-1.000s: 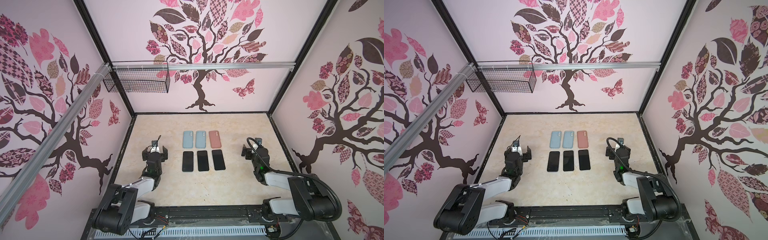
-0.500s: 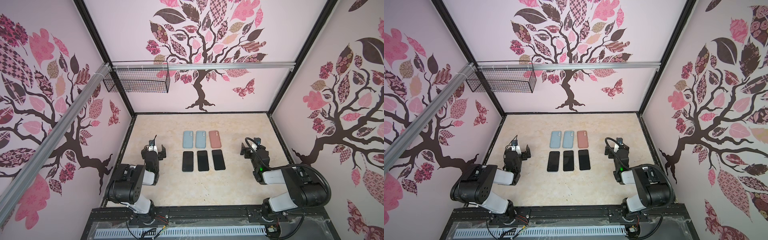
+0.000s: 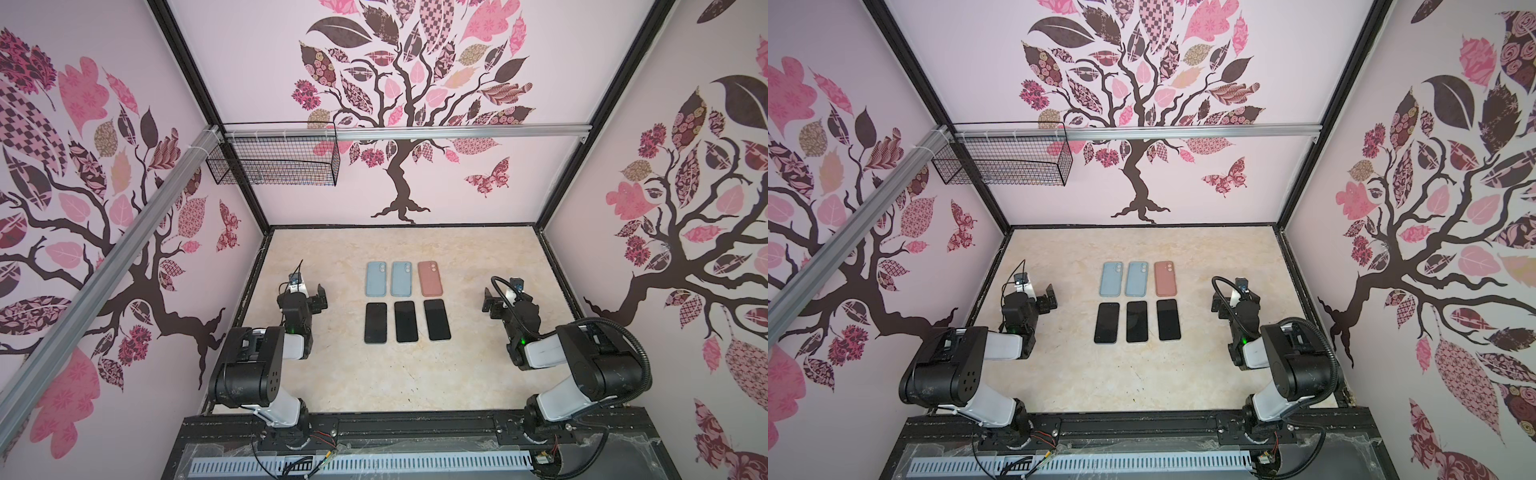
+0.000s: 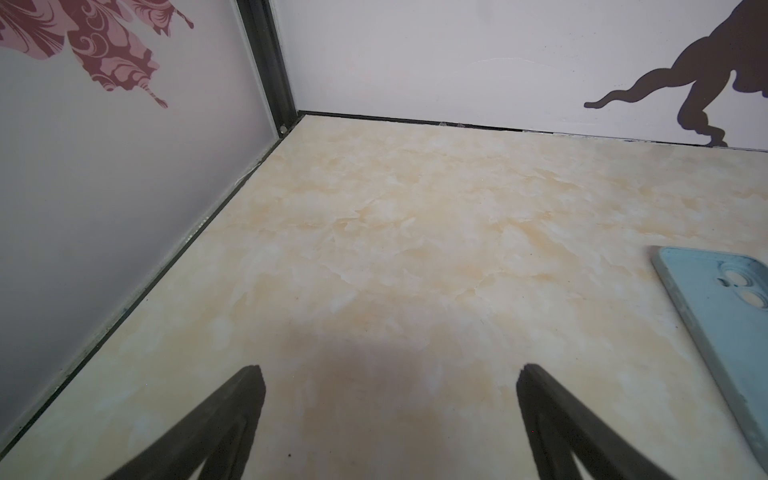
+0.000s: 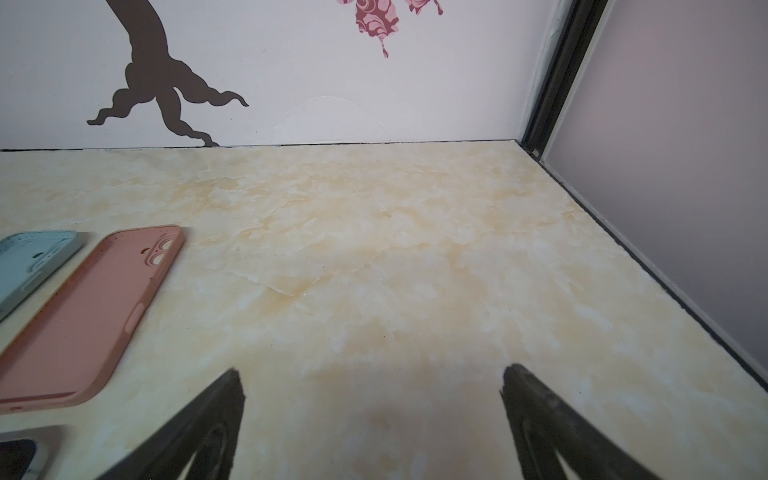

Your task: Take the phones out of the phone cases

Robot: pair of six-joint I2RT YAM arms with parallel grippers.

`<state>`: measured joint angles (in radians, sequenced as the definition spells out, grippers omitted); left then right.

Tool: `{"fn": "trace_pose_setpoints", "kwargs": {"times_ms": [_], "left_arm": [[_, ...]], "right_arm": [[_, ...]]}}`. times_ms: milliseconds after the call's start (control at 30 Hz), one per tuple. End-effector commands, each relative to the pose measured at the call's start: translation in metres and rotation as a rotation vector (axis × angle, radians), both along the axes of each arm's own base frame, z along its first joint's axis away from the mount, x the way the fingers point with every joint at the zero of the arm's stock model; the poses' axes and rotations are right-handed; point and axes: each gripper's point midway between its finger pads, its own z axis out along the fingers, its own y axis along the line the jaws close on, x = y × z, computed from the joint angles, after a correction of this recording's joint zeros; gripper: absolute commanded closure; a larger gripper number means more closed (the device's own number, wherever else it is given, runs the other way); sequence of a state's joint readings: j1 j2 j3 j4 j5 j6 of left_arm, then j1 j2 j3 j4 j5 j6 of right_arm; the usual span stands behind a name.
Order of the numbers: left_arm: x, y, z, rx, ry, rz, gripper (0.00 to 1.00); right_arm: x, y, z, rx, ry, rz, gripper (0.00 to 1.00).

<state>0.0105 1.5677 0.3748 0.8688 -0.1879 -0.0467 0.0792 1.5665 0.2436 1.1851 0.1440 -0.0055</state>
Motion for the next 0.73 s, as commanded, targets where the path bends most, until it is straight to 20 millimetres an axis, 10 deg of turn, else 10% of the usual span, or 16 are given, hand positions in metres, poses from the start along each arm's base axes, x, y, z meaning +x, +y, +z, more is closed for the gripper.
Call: {"fn": "trace_pose_setpoints", "kwargs": {"times_ms": [0, 700], "left_arm": [[0.003, -0.003, 0.007, -0.008, -0.017, -0.01, 0.02], [0.003, -0.003, 0.007, -0.007, -0.016, -0.012, 0.02]], "right_arm": [[0.011, -0.007, 0.01, 0.049, -0.025, -0.022, 0.01], [0.01, -0.001, 0.011, 0.039, -0.031, 0.023, 0.0]]}}
